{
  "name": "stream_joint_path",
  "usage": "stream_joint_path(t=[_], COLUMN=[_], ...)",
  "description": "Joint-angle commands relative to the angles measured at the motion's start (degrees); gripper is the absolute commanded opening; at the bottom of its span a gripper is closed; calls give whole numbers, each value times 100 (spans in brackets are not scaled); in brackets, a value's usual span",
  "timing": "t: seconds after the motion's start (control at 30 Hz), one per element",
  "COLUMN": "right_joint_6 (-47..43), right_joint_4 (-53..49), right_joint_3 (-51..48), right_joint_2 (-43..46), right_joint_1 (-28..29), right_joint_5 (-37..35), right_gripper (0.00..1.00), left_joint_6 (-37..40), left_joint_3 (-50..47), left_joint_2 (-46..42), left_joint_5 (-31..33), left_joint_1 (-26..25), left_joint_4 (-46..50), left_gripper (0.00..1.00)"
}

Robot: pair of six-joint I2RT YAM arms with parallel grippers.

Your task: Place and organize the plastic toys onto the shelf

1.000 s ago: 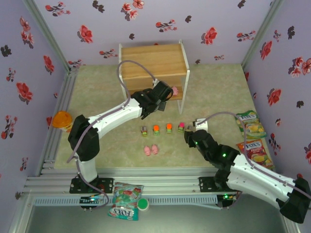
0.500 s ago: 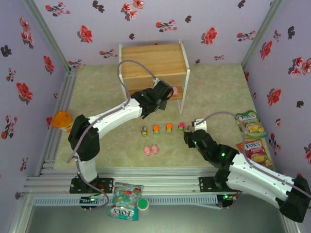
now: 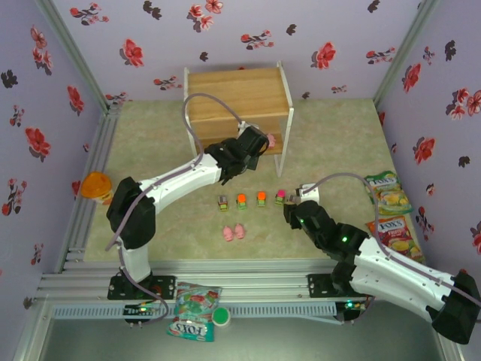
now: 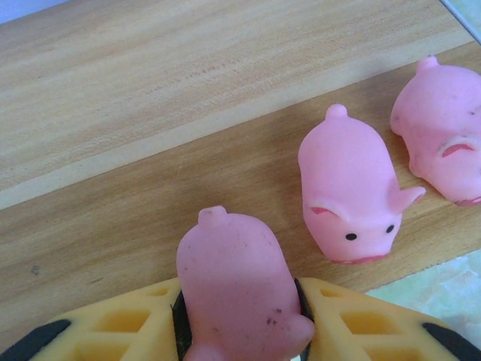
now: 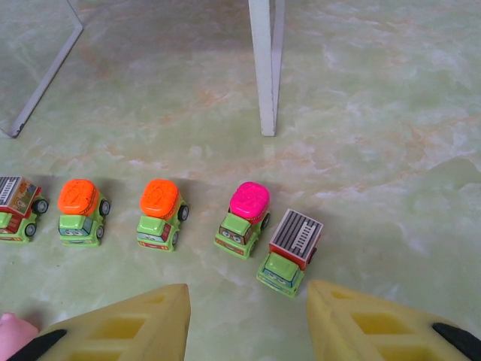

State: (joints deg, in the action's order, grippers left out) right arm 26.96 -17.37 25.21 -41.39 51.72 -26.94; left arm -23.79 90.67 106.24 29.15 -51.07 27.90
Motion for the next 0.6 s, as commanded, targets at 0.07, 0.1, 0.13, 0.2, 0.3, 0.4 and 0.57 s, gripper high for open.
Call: stream_joint_path(t=[0.07,0.1,0.13,0.2,0.3,0.4,0.57], right_joint_6=[-112,-112,-112,-112,-112,-122,-121], right_joint_4=[94,96,85,84,76,78,76], right_joint_3=[-45,-42,-43,-44,-51,-46,-41], right_joint_2=[10,23,32,41,43,42,36], right_joint_1=[-35,-33,-37,-39,-33,-37,-37], right_joint_5=[15,20,13,18,28,43,70], right_gripper=[46,46,46,46,46,46,46], left_joint_6=[-10,-18,-28,-27,2,99,137], left_joint_3=[-313,-330,-356,-405,-436,-446,-417], left_joint_2=[-11,-11,-6,-14,-52,-85,-138], left_joint_5=[162,179,207,255,312,432,528], left_joint_1=[14,15,9,9,-21,-86,-114], left_joint_4=[-410,-412,-438,-455,-509,-570,-577], left_gripper=[42,42,42,42,43,45,49])
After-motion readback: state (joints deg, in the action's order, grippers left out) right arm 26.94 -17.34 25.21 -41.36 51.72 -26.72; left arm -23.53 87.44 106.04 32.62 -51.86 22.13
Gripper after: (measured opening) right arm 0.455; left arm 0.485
